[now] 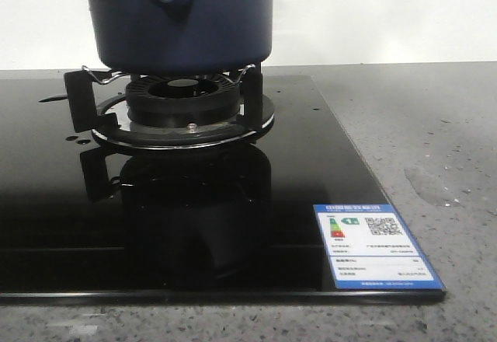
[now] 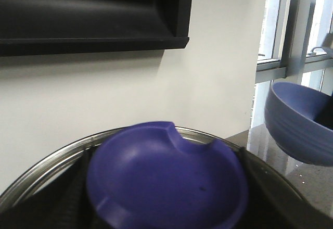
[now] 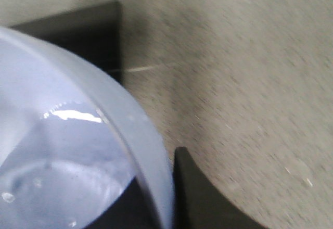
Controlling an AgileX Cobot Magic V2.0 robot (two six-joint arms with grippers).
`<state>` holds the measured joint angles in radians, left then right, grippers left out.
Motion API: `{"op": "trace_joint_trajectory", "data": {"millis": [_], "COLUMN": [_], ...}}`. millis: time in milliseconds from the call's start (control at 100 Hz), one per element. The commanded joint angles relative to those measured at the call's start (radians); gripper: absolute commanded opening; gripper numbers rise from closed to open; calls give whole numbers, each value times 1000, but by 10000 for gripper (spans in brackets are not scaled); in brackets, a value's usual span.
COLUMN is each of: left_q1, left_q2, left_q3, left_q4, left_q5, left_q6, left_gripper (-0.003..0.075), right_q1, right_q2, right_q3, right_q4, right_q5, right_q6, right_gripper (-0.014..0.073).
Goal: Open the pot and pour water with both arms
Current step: 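Tilt the light blue bowl over the pot with the right gripper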
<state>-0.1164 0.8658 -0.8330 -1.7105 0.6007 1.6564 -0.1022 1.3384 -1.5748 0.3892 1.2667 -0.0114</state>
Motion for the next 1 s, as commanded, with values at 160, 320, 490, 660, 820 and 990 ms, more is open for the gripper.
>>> {"op": "trace_joint_trajectory", "data": {"millis": [160, 320, 490, 660, 820, 990], "left_q1": [-10, -10, -10, -10, -10, -10], "left_q2": [-15, -15, -15, -15, -15, -15], "left_q3": [-33, -33, -33, -33, -33, -33], "left_q4": [-77, -77, -77, -77, -77, -77], "left_q5": [6, -31, -41, -41, -41, -41], "left_q6": [-8, -8, -8, -8, -8, -8], "left_gripper": [295, 295, 295, 295, 295, 295], "right_q1": [180, 272, 349, 419, 482, 515], "right_q2": [195, 335, 437, 475, 478, 478], "right_q3": [-357, -558, -693, -718, -718, -718], "right_q4": [69, 46, -43, -194, -357, -437], "right_q5": [42, 42, 9, -76, -151, -213], "right_q6": [3, 3, 3, 3, 6, 11], "right_gripper": [-60, -41, -41, -41, -41, -41]}}
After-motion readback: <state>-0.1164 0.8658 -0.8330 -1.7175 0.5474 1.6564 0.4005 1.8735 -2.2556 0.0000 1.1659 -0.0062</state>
